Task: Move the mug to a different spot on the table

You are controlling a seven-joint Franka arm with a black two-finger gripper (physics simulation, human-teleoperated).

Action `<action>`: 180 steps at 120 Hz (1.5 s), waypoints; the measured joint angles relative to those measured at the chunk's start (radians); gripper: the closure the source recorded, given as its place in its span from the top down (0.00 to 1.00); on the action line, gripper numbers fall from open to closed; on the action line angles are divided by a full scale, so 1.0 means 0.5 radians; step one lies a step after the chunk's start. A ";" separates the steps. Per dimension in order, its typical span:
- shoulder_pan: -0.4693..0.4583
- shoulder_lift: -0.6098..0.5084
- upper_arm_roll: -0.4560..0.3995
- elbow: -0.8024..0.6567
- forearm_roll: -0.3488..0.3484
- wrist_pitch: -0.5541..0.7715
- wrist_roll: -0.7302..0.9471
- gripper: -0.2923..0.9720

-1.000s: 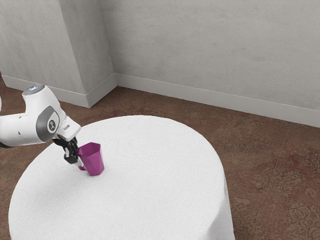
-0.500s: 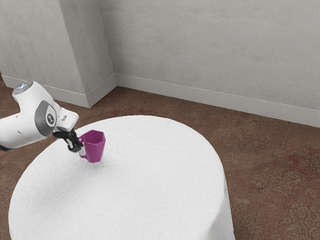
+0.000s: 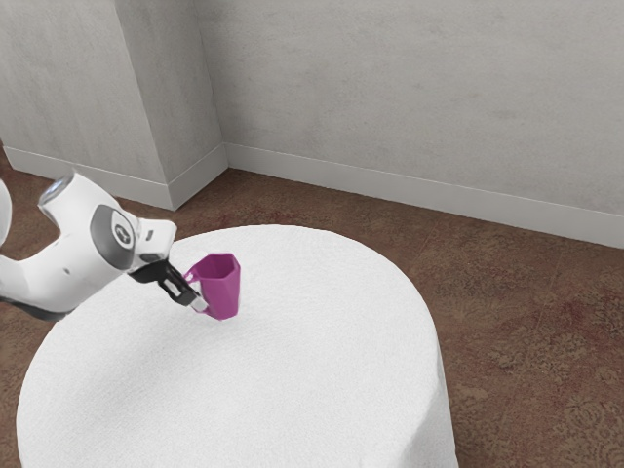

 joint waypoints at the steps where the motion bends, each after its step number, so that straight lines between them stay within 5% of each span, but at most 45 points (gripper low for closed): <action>1: -0.005 -0.006 -0.003 -0.008 -0.012 0.000 0.000 0.24; 28: -0.116 -0.186 -0.030 -0.245 -0.213 0.011 -0.003 0.20; 64: 0.041 -0.237 -0.143 -0.365 -0.356 0.017 -0.008 0.18; 152: 0.028 -0.208 -0.195 -0.447 -0.400 0.041 -0.024 0.18; 180: 0.027 -0.205 -0.196 -0.458 -0.404 0.020 -0.014 0.39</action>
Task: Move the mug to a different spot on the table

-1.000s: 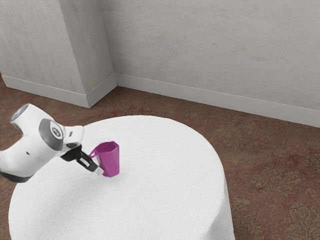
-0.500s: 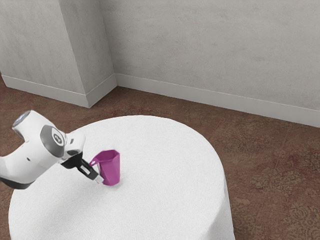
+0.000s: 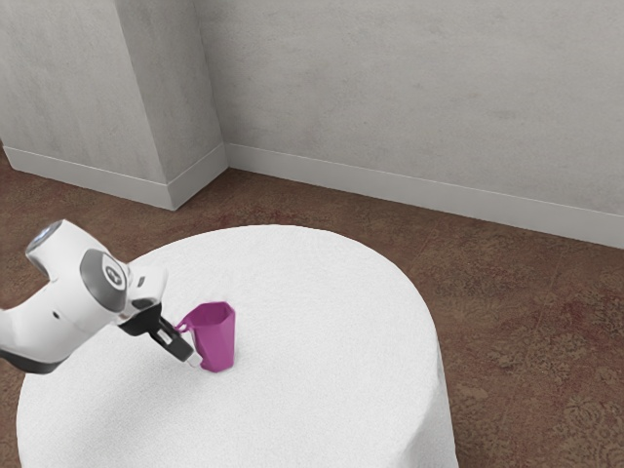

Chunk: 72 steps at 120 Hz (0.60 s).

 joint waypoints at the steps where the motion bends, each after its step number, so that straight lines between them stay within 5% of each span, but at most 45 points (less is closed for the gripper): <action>1: 0.001 0.000 0.000 -0.001 0.000 -0.001 0.000 0.41; 29: -0.008 -0.044 -0.045 -0.112 -0.009 -0.021 -0.018 0.65; 72: 0.047 -0.296 -0.049 -0.339 -0.015 -0.029 -0.099 0.75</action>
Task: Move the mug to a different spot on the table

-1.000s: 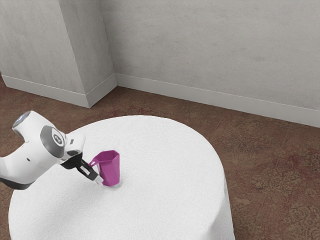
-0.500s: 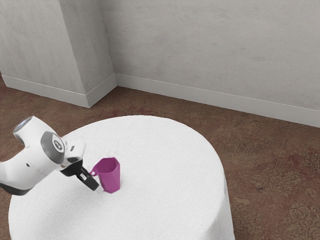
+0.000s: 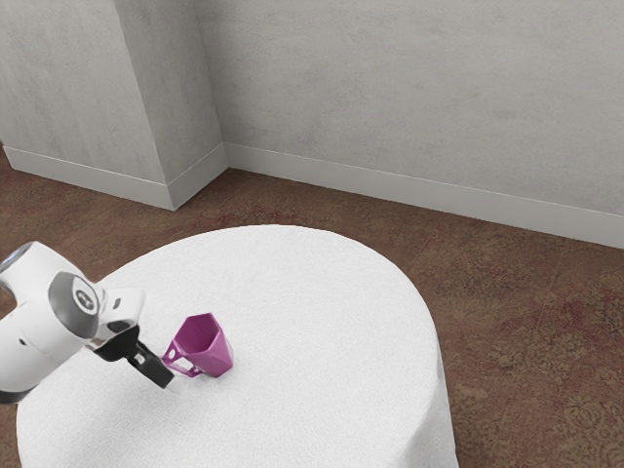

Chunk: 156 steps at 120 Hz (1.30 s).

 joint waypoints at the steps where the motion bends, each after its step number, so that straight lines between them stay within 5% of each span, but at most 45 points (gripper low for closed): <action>1: 0.003 -0.003 0.000 -0.003 0.000 0.000 -0.002 0.75; 50: 0.029 -0.147 0.002 0.030 0.061 -0.003 -0.056 0.77; 106: 0.109 -0.105 0.069 0.555 0.475 -0.003 -0.084 0.77; 126: 0.153 0.065 0.078 0.860 0.822 -0.151 -0.251 0.77; 156: 0.069 0.444 0.072 1.877 1.563 -0.874 -0.809 0.77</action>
